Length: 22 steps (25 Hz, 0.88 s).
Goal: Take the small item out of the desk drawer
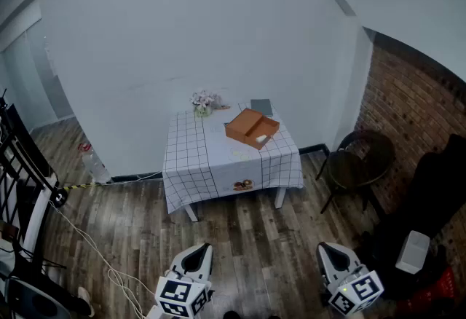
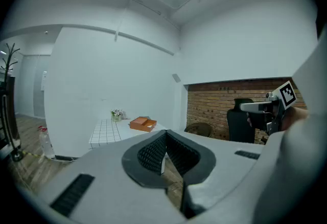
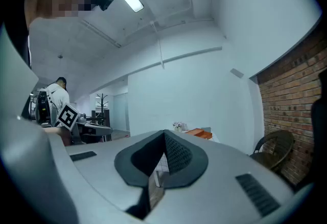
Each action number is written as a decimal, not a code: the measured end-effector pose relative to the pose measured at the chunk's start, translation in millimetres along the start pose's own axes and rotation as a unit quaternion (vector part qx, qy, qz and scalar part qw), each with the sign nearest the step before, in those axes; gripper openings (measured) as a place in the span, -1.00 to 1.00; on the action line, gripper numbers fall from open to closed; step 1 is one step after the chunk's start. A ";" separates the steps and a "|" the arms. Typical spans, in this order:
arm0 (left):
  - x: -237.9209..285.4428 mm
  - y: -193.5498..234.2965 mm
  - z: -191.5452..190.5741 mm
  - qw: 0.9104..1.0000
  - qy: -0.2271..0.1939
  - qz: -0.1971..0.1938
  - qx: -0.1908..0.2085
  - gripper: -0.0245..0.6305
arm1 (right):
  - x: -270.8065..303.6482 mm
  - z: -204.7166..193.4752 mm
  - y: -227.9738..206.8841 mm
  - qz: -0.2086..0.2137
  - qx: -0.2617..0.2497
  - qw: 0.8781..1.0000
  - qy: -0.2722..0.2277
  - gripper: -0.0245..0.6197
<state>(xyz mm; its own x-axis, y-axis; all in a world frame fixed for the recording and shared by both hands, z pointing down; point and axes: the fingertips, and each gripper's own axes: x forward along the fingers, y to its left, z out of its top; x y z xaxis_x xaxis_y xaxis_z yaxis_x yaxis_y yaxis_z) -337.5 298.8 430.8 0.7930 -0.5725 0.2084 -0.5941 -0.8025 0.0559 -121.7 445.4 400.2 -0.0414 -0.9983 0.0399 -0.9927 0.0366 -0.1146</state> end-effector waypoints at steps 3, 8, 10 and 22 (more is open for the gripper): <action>1.4 -3.8 -0.3 1.000 0.000 0.000 0.001 -0.90 | -1.2 0.4 -1.9 0.002 0.000 1.000 -0.001 -0.91; 6.5 -15.0 3.5 1.000 0.002 -0.006 -0.005 -0.89 | -5.1 4.9 -10.5 0.000 0.000 1.000 -0.005 -0.91; 7.4 -20.5 4.1 1.000 0.000 -0.007 0.002 -0.90 | -10.3 7.7 -15.2 -0.003 -0.002 1.000 -0.009 -0.91; 10.2 -81.4 -4.4 1.000 0.005 -0.016 -0.009 -0.90 | -70.6 -1.3 -52.0 -0.012 0.017 1.000 -0.014 -0.91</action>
<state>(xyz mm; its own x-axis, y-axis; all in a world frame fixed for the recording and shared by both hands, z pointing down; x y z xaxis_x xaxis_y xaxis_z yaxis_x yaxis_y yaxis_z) -281.7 359.1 432.7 0.8098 -0.5454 0.2163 -0.5716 -0.8166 0.0809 -67.3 514.0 404.6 -0.0147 -0.9998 0.0160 -0.9889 0.0121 -0.1481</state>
